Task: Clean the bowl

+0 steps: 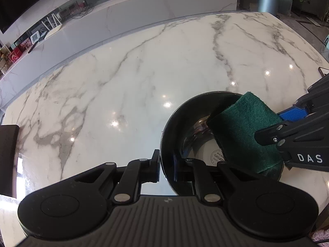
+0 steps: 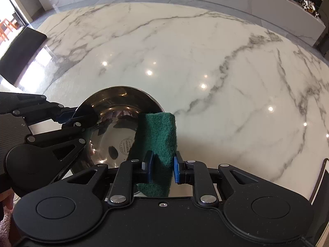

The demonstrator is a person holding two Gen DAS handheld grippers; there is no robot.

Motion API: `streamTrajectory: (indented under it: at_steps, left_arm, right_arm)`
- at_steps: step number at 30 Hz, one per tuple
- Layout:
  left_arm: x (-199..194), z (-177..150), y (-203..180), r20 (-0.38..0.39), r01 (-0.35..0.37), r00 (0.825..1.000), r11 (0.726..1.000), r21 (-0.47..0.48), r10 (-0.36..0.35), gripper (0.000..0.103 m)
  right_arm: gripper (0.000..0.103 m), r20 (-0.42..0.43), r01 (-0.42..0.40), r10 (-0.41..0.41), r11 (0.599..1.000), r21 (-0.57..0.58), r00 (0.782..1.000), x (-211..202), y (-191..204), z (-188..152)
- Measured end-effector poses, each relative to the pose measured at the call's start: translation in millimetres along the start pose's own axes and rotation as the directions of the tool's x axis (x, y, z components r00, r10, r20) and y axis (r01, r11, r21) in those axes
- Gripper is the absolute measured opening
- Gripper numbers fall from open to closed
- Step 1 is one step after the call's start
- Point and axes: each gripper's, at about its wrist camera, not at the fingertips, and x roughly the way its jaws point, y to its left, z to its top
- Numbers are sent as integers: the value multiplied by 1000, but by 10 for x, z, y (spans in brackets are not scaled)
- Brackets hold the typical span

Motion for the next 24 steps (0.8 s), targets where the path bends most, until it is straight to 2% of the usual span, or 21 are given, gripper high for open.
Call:
streamTrajectory:
  at_steps: [2,4,6,11,13,14,16,24]
  left_arm:
    - [-37,1,57,17,40,999,999,-21,-40,10]
    - [-80,9,130,36,87,996,995,-54,-85,14]
    - [-91,21,177,36,103,994,993,-55,-101,28]
    - [0,3,180,-5,108,994,993,-38,-109,29]
    - [24,-3,180,-14,124,992,991,-43,-125,19]
    - [29,-3,179,-14,135,991,990,-49,-136,10]
    - [34,-2,169,-13,149,989,987,-56,-150,9]
    - [-29,-5,64,9,101,995,994,-46,-100,9]
  right_arm:
    - [17,22,21,-20,996,-87,1000,19,59,-14]
    - [17,50,48,-39,981,-188,998,42,127,-30]
    - [17,76,61,-41,961,-271,996,62,172,-38]
    - [17,83,43,-16,940,-339,996,103,154,18]
    - [17,79,37,-11,941,-337,997,109,137,35]
    - [17,77,32,-7,943,-333,997,108,127,41]
    - [17,74,22,1,948,-319,997,105,109,51]
    - [19,31,-1,7,982,-188,999,74,27,40]
